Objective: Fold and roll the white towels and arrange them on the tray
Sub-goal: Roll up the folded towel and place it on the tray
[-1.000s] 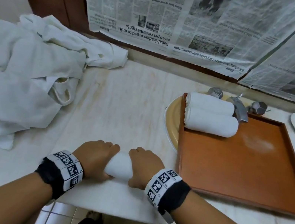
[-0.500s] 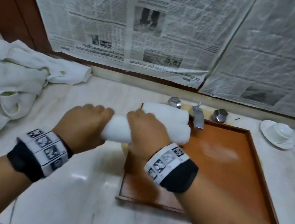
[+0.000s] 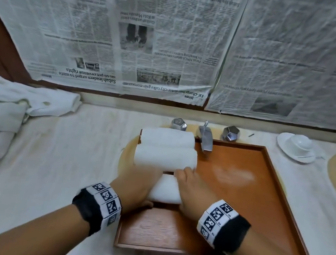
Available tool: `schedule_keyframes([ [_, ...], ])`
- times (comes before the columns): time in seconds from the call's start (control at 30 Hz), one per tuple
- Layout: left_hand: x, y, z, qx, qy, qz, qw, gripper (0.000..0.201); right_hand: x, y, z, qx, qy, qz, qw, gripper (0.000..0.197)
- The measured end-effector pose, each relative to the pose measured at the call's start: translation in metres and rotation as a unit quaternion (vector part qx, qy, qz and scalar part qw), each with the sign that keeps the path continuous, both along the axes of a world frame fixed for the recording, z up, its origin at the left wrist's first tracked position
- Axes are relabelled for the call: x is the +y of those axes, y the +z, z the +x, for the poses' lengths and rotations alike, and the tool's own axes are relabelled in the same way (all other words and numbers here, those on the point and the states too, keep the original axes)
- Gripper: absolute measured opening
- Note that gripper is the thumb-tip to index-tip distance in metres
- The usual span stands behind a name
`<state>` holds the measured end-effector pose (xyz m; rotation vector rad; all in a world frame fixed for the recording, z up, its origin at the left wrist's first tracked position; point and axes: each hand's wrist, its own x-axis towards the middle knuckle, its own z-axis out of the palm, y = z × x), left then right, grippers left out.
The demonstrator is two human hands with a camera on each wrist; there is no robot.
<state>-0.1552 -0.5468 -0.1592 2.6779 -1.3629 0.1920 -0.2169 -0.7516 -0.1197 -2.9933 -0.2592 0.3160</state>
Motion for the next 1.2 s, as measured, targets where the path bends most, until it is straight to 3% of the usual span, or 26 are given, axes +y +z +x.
schedule_keyframes([
  [0.23,0.017,0.005,-0.001,-0.044,0.008,-0.014,0.999,0.066,-0.017,0.006,0.004,0.077,-0.070,0.114,0.988,0.068],
  [0.47,0.013,0.009,0.002,-0.061,0.035,-0.001,0.998,0.080,-0.027,-0.001,0.004,0.045,-0.140,0.185,0.972,0.068],
  [0.6,0.012,0.014,0.003,-0.043,0.041,-0.015,0.998,0.076,-0.028,-0.005,0.004,0.037,-0.167,0.205,0.964,0.072],
  [0.93,0.026,0.024,-0.003,-0.007,0.041,-0.028,0.999,0.067,-0.032,0.019,0.007,0.101,-0.173,0.138,0.970,0.085],
  [1.2,0.035,0.020,-0.007,0.017,0.057,-0.041,0.997,0.061,-0.018,0.039,0.014,0.090,-0.124,0.065,0.986,0.067],
])
